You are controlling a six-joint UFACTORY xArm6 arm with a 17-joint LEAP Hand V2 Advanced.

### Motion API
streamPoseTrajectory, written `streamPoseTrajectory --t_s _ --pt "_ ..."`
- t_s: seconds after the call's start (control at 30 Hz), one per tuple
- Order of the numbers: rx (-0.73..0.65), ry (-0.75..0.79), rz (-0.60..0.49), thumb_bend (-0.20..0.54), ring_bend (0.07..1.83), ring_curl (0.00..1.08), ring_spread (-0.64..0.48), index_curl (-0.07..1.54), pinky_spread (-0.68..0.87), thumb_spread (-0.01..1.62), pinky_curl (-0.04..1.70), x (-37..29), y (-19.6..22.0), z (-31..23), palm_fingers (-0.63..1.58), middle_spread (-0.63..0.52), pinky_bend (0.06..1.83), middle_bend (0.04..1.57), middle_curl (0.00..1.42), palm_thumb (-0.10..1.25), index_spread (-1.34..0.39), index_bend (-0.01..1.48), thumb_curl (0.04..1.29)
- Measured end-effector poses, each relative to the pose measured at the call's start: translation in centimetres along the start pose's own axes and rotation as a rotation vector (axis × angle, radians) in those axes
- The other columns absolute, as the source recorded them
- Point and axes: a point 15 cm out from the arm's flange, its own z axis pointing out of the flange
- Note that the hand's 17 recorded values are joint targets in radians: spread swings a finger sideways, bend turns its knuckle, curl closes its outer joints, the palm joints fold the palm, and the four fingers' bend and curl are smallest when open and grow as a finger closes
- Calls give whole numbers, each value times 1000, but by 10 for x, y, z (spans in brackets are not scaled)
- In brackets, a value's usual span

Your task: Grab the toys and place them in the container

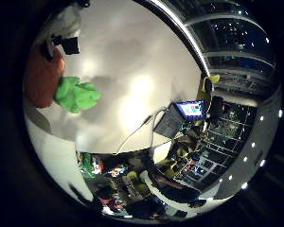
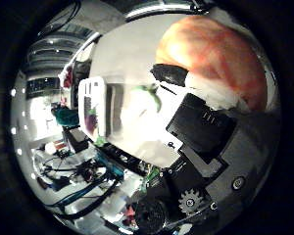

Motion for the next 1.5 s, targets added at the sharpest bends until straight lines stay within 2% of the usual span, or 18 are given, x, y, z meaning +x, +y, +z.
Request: streamPoseTrajectory --t_s 0.17,0.5,0.6,0.67,0.7,0.73,0.77,0.83,0.93,1.07,1.17,1.3,1.5 --pt "-9 -59 -72 -21 1403 570 -164 670 -236 958 705 -112 -3 -7 1229 -87 1245 1300 610 945 -199 1159 494" --pt "-9 -89 -236 -23 1413 566 -163 660 -240 979 742 -313 -14 18 1224 -89 1215 1314 596 935 -199 1166 496" --pt "34 -114 -267 -32 1400 552 -171 645 -275 974 724 -347 -27 24 1174 -104 1184 1279 581 898 -227 1091 489" --pt "46 -127 -290 -31 1352 534 -202 605 -383 951 687 -366 -32 30 931 -137 1146 1190 554 864 -287 830 484" --pt "40 -129 -301 -25 1321 519 -223 573 -415 947 669 -369 -32 34 816 -153 1151 1131 534 865 -318 719 486" --pt "26 -129 -311 -18 1185 523 -207 596 -340 965 725 -371 -30 39 224 -167 1116 940 493 877 -390 706 484" --pt "11 -128 -323 -19 929 387 -115 502 -137 981 635 -371 -28 43 -18 -129 1002 771 410 882 -460 673 481" --pt "-18 -128 -350 -21 742 303 17 450 78 989 569 -372 -24 50 -131 -76 942 610 353 884 -489 625 478" --pt "-70 -131 -400 -22 552 228 146 383 335 995 468 -370 -14 58 -121 -7 793 410 294 881 -503 476 470" --pt "-71 -134 -399 -22 431 198 206 344 447 991 391 -358 -16 58 -50 18 679 277 274 875 -507 350 465" --pt "-98 -139 -372 -23 363 191 225 335 474 991 348 -341 -9 67 0 24 607 208 276 871 -514 289 460" --pt "-108 -147 -323 -26 316 192 210 334 469 991 316 -304 1 71 54 35 541 198 291 865 -501 239 455" --pt "-64 -156 -191 -24 404 224 132 315 447 1014 284 -253 19 81 269 5 476 265 323 836 -399 155 442"
